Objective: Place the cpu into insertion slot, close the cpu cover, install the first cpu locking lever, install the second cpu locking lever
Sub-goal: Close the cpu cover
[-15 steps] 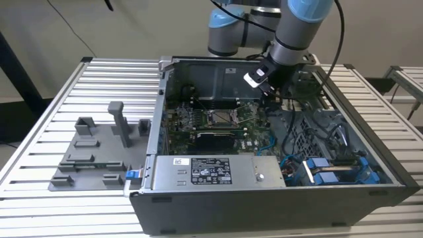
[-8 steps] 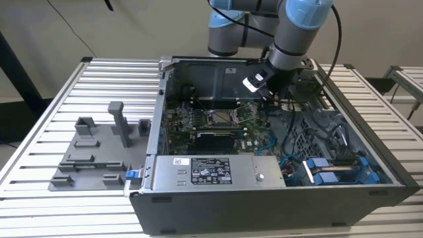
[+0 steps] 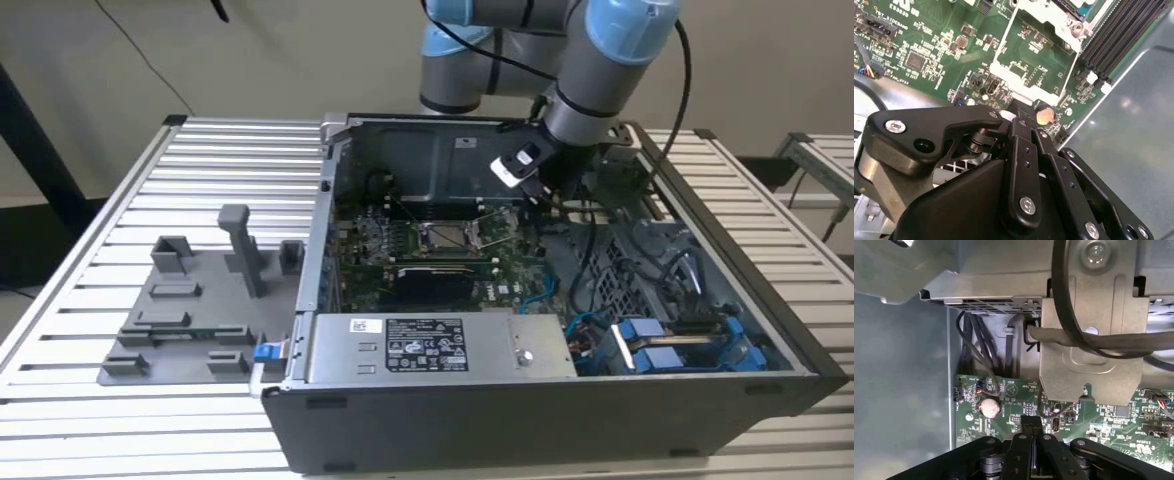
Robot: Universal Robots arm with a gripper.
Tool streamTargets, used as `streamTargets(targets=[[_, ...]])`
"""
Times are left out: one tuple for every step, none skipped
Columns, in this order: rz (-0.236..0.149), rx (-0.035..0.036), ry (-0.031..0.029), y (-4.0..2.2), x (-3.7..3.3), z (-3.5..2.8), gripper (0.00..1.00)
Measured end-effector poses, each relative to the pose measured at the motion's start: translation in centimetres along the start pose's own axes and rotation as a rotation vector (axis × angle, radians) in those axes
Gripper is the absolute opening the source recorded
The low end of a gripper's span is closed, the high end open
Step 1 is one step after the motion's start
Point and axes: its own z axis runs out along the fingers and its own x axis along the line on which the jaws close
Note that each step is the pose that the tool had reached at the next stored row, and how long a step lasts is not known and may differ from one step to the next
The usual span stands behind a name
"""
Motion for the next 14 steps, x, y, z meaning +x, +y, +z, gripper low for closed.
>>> streamTargets(targets=[[0.000, 0.0012, 0.0000, 0.05, -0.07, -0.02, 0.11], [0.000, 0.0027, 0.0002, 0.08, -0.13, -0.03, 0.11], [0.001, 0.0053, 0.0007, 0.10, -0.20, -0.04, 0.11], [0.001, 0.0088, 0.0017, 0.10, -0.24, -0.05, 0.11], [0.002, 0.0134, 0.0030, 0.11, -0.28, -0.06, 0.11], [0.003, 0.0183, 0.0044, 0.13, -0.33, -0.08, 0.11], [0.004, 0.0226, 0.0061, 0.16, -0.37, -0.09, 0.11], [0.004, 0.0267, 0.0081, 0.20, -0.41, -0.09, 0.11], [0.005, 0.0301, 0.0098, 0.24, -0.44, -0.11, 0.11], [0.006, 0.0339, 0.0119, 0.29, -0.47, -0.13, 0.11], [0.006, 0.0382, 0.0146, 0.33, -0.50, -0.17, 0.11], [0.007, 0.0427, 0.0182, 0.36, -0.52, -0.22, 0.11], [0.007, 0.0469, 0.0214, 0.38, -0.53, -0.29, 0.11], [0.008, 0.0506, 0.0254, 0.38, -0.53, -0.37, 0.11]])
